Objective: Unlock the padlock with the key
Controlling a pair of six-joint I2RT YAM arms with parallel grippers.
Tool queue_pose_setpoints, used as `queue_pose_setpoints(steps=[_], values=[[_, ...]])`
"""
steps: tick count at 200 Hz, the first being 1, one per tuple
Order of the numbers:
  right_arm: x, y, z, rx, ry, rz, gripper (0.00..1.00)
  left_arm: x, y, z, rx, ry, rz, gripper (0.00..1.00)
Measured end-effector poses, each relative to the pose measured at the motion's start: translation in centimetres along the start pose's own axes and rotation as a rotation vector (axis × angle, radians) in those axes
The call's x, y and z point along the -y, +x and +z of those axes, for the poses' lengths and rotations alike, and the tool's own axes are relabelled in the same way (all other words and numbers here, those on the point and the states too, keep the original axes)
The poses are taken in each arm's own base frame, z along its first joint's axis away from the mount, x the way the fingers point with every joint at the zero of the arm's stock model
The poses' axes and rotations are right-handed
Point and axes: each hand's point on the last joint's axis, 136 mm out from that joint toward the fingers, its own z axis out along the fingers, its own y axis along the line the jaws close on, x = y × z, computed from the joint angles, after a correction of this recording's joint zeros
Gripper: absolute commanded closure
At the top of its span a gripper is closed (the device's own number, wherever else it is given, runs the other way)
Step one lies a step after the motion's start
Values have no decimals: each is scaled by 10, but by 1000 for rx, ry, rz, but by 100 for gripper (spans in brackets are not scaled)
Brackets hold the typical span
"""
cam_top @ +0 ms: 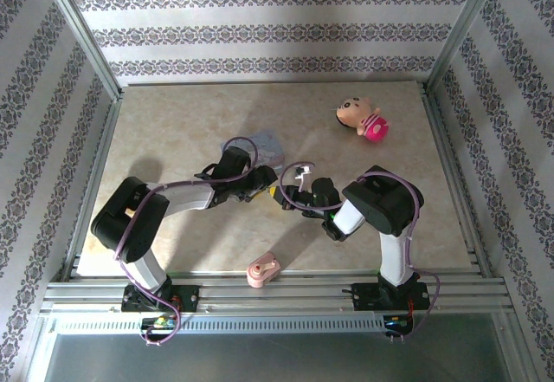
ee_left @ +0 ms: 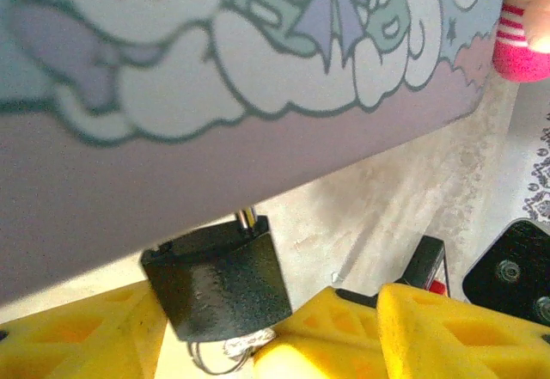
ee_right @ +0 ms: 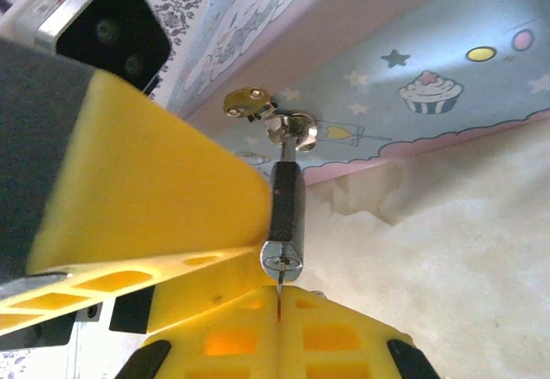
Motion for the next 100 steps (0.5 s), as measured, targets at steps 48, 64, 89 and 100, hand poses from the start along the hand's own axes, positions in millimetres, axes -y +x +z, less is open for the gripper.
queue_pose_setpoints(steps=[48,64,89,100], values=[[-2,1,1,5,0,38,100,-13,-10,-1,97,-3,11,41],[-2,1,1,8,0,44,100,-8,-16,-1,125,18,19,47],[-2,1,2,9,2,57,100,-4,-22,4,151,41,28,56],[-1,1,2,10,3,62,100,-6,-22,7,153,43,25,59]])
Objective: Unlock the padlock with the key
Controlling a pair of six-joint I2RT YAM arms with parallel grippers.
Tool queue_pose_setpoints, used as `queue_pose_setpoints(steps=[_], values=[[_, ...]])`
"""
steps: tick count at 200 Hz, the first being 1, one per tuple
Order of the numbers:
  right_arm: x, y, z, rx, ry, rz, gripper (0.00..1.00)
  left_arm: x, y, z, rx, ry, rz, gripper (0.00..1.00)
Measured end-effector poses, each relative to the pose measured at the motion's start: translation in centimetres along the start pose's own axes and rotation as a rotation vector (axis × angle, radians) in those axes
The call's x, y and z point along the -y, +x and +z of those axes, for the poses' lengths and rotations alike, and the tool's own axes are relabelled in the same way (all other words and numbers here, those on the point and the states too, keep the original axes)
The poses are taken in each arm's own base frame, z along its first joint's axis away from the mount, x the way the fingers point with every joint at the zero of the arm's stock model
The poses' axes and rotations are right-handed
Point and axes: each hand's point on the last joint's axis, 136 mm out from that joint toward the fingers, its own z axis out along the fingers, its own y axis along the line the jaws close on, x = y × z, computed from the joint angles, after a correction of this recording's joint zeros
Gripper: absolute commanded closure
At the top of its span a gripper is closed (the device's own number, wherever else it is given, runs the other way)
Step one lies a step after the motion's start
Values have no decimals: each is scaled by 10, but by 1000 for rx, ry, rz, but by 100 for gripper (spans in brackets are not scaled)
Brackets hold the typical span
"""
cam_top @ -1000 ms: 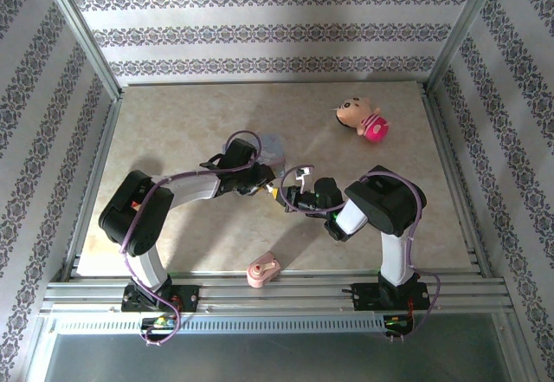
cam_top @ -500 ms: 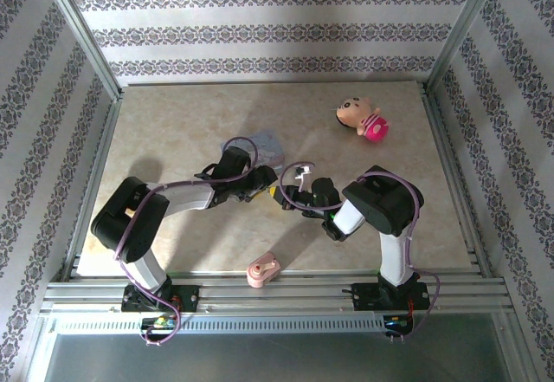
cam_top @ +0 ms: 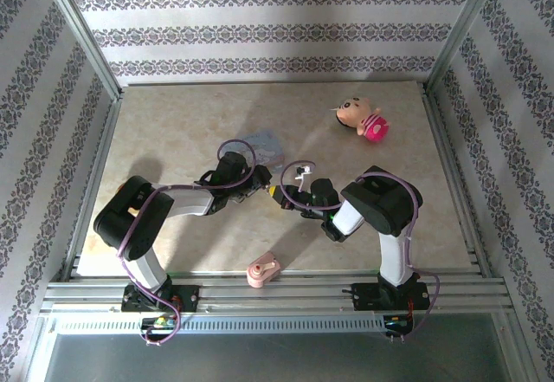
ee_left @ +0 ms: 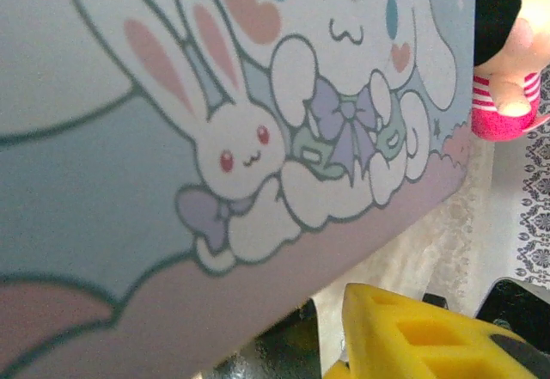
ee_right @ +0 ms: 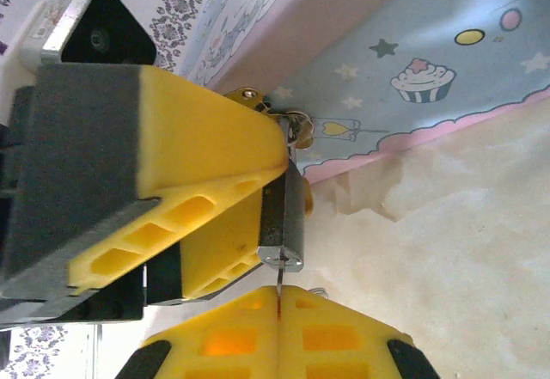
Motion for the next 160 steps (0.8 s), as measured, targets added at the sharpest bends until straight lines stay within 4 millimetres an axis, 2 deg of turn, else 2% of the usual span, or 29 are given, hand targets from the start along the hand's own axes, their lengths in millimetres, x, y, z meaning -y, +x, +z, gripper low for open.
queue_pose_setpoints(steps=[21,47,91,115,160], values=[[0,0,0,2,0,4,100,-1,0,3,4,6,-7,67],[2,0,0,5,6,9,100,-1,-1,3,9,11,-13,70],[3,-1,0,11,11,28,100,-4,0,2,14,12,-16,71],[2,1,1,8,9,42,100,-6,1,-2,20,13,-23,66],[3,1,4,5,8,79,99,-8,0,-6,42,25,-31,67]])
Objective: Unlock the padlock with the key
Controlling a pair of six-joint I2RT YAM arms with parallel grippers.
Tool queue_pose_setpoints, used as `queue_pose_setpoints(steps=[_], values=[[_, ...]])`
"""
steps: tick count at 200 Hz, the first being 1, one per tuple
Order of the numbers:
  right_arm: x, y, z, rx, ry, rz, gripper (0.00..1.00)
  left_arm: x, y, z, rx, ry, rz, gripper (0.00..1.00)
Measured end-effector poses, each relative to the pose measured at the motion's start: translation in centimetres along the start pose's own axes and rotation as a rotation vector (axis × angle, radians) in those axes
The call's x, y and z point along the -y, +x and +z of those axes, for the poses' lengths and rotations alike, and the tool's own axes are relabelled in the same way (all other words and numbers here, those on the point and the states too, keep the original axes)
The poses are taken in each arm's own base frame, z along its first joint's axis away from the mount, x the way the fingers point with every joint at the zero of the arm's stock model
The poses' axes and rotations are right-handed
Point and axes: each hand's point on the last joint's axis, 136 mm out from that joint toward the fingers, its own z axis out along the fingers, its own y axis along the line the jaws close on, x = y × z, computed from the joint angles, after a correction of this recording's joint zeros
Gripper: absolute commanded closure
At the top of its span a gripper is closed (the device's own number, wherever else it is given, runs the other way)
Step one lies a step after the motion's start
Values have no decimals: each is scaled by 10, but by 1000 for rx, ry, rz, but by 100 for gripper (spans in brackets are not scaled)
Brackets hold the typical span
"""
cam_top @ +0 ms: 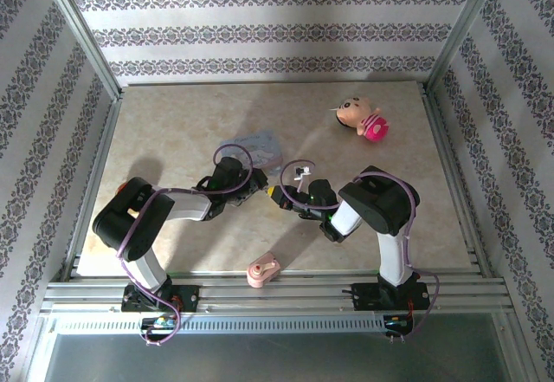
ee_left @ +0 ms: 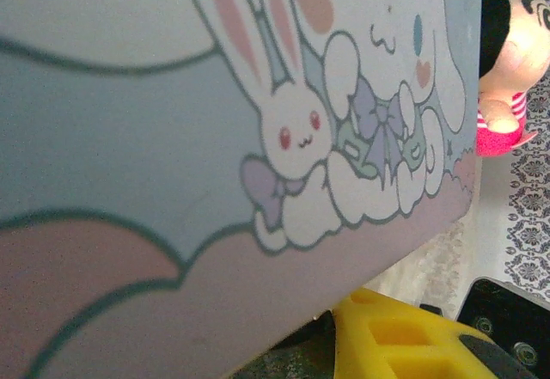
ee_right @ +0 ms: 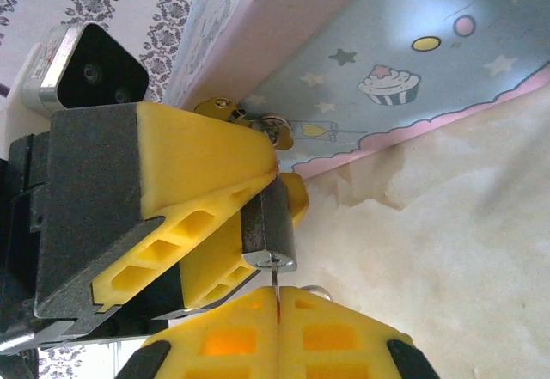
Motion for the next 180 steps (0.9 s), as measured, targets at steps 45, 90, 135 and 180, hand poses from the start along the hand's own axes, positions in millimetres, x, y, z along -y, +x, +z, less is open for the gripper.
queue_pose_setpoints(steps=[45,90,135,180], values=[[0,0,0,1,-1,24,97,-1,0,-1,5,3,-11,70],[0,-1,1,1,-4,59,95,-1,0,-2,10,15,-17,70],[-1,-1,2,1,-7,80,99,-1,-1,-2,16,19,-31,69],[0,-5,2,19,1,135,100,-3,3,-4,4,22,-42,47]])
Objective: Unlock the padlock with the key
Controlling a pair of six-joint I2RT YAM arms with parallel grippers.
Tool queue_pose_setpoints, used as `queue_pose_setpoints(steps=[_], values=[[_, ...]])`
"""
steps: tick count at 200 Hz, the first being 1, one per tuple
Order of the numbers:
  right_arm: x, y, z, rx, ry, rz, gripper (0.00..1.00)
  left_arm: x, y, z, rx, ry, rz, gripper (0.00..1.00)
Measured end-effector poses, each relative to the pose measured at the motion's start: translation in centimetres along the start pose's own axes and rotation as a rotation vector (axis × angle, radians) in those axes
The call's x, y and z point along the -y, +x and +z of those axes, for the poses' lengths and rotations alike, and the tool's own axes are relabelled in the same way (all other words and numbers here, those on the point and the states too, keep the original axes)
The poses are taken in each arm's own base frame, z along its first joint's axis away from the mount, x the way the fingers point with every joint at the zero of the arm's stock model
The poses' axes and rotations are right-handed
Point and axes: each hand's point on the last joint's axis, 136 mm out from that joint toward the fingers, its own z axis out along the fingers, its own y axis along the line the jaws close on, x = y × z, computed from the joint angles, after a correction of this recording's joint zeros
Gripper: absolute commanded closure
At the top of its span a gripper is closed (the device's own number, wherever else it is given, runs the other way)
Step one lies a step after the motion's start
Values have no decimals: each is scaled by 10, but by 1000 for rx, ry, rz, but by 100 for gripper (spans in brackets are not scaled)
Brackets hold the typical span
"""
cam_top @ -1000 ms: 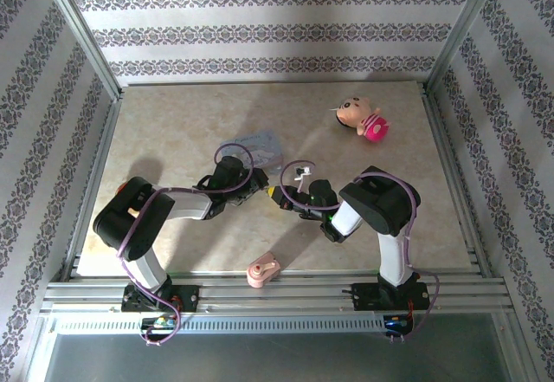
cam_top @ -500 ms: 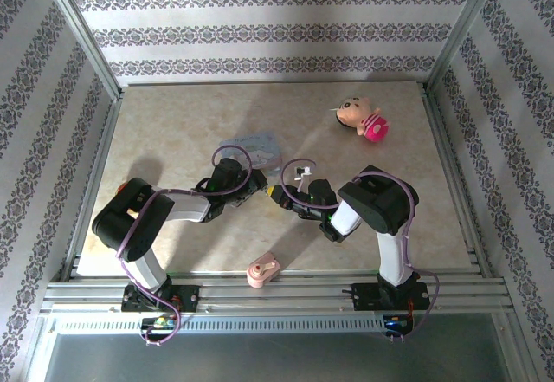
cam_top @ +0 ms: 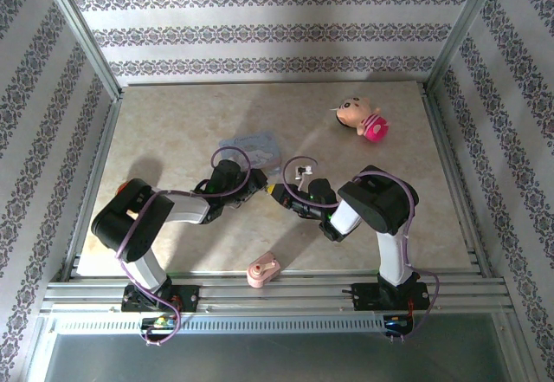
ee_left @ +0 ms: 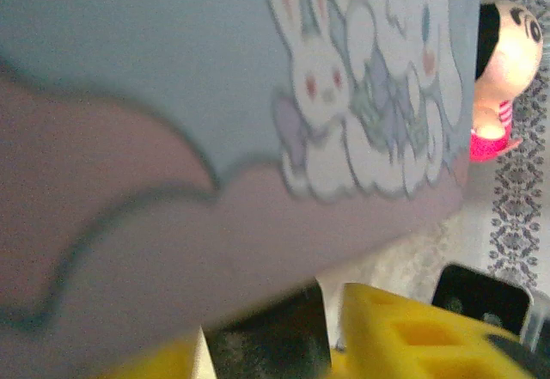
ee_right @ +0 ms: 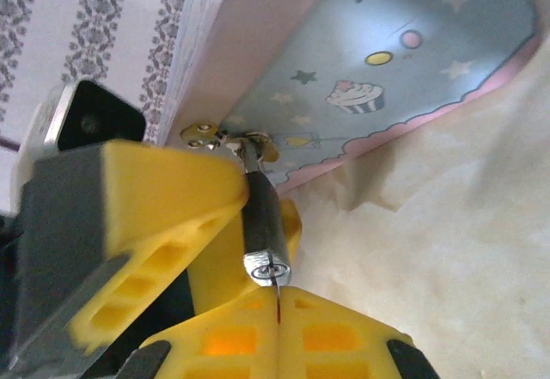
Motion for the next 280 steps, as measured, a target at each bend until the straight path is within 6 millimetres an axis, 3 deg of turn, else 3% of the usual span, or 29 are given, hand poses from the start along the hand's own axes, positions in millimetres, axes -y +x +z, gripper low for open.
queue_pose_setpoints(steps=[37,116,136,160,201,280], values=[[-2,-5,2,20,-2,84,100,-10,5,-5,-3,1,-7,48],[4,-2,13,16,6,201,100,-2,0,1,30,75,-30,77],[4,-3,13,23,8,205,100,-1,-1,1,35,80,-33,79],[5,-3,13,26,10,206,93,-1,-1,1,35,81,-35,84],[9,-1,6,31,28,188,81,-1,0,1,30,81,-34,89],[-2,-1,-17,54,95,-24,78,0,1,-7,13,34,-23,90]])
